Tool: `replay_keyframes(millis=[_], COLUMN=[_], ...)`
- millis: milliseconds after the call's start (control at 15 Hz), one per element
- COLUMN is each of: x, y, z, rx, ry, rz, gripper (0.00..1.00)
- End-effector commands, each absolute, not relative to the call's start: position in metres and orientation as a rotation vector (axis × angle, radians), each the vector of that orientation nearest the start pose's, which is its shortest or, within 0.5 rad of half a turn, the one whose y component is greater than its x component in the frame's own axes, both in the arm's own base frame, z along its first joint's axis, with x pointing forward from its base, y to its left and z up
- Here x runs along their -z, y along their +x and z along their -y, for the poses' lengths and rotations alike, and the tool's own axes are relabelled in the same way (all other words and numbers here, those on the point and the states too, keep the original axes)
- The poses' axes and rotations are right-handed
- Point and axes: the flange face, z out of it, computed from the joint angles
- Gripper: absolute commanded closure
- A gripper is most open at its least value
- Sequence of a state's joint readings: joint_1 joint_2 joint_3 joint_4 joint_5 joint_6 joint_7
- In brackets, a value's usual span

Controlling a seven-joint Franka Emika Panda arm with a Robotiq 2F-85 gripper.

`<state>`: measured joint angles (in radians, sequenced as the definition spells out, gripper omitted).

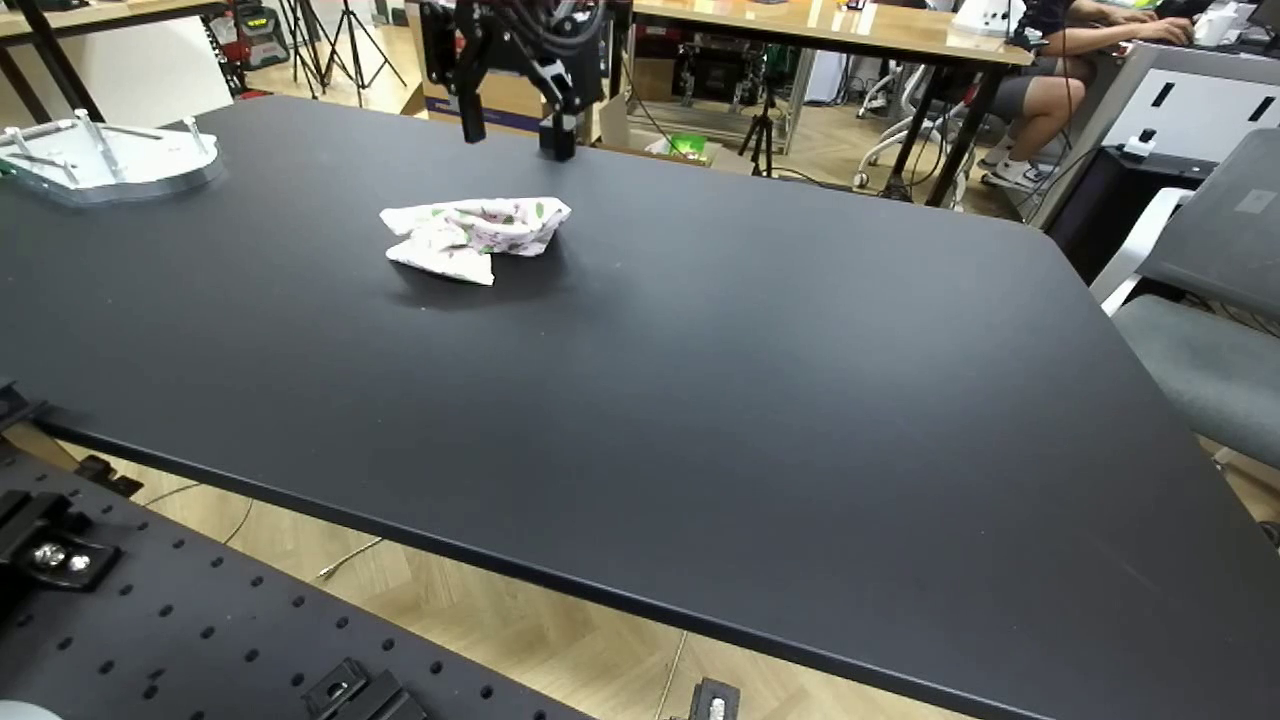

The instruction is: Hang the cloth on the stand

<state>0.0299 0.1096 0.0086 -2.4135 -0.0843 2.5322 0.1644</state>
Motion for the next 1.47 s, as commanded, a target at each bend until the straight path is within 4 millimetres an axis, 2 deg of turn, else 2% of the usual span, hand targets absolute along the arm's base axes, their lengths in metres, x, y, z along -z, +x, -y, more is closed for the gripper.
replay_keyframes(millis=[0, 600, 1067, 1133, 1267, 1400], x=[-0.244, -0.208, -0.184, -0.182, -0.178, -0.176], y=[0.503, 0.504, 0.500, 0.500, 0.500, 0.501], z=[-0.041, -0.084, -0.110, -0.111, -0.112, -0.113], rx=[0.055, 0.237, 0.268, 0.270, 0.284, 0.298], ry=[-3.213, -3.189, -3.180, -3.179, -3.178, -3.177], rz=[-0.116, -0.275, -0.278, -0.286, -0.291, -0.297], gripper=[0.00, 0.00, 0.01, 0.25, 0.29, 0.45])
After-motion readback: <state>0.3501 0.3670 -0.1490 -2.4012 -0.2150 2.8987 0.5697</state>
